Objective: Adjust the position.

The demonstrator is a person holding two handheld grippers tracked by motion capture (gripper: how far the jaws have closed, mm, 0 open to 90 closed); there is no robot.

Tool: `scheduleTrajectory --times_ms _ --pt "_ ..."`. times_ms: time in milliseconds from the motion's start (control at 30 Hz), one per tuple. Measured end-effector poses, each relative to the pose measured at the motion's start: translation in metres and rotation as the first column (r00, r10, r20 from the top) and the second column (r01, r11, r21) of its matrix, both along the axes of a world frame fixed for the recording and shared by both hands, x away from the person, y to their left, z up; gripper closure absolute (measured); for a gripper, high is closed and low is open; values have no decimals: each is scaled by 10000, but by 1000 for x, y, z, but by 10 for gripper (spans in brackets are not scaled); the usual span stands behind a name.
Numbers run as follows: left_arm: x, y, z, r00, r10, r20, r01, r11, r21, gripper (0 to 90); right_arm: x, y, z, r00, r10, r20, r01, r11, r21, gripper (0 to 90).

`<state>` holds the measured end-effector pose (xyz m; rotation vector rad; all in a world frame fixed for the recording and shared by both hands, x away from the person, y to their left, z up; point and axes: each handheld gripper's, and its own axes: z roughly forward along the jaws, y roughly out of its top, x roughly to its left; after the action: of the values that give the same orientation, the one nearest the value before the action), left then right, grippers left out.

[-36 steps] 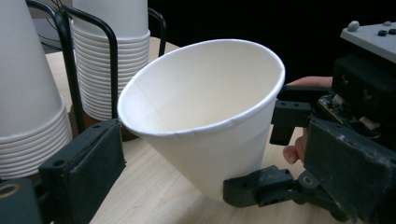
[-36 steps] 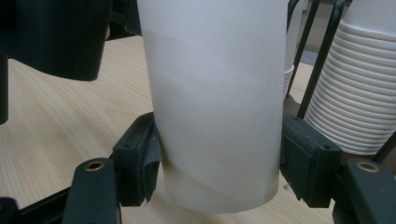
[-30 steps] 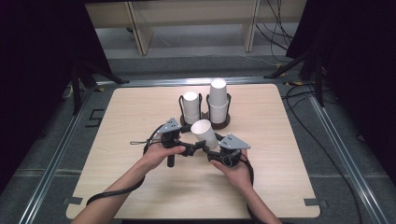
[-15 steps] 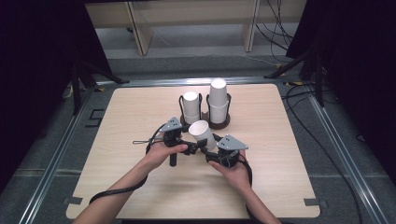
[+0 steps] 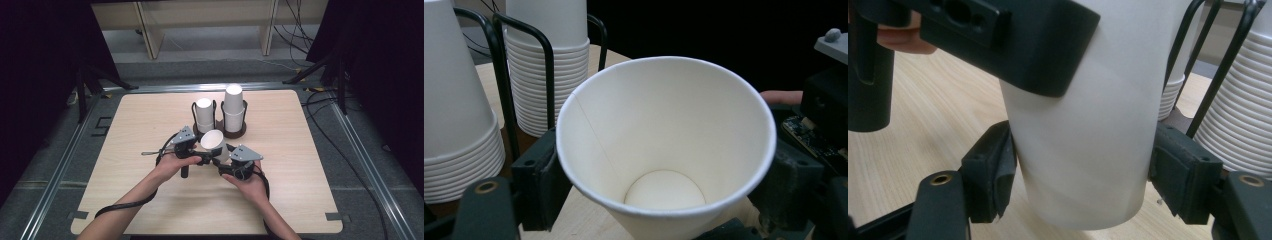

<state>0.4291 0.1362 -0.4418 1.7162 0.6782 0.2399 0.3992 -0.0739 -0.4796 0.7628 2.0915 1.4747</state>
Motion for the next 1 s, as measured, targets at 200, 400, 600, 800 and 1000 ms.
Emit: scheduleTrajectory --times_ms 200,400,600,800,1000 --pt "-4 4 7 9978 88 664 -113 9992 380 228 1 2 0 10000 13 47 -12 9997 -224 175" --pt "-11 16 13 9925 414 1153 -521 9945 914 231 -4 -2 3 9999 12 148 -5 9989 -473 152" --pt "-18 38 14 9879 909 1253 -1072 9858 1295 232 -12 -14 5 9993 -312 219 323 9980 -537 152" --pt "-25 57 15 9804 1313 1468 -1530 9770 1487 235 -12 -40 5 9939 -1055 320 1065 9939 -302 151" --pt "-33 71 14 9708 1619 1772 -1921 9667 1690 235 -12 -58 8 9873 -1584 -111 1585 9873 57 151"
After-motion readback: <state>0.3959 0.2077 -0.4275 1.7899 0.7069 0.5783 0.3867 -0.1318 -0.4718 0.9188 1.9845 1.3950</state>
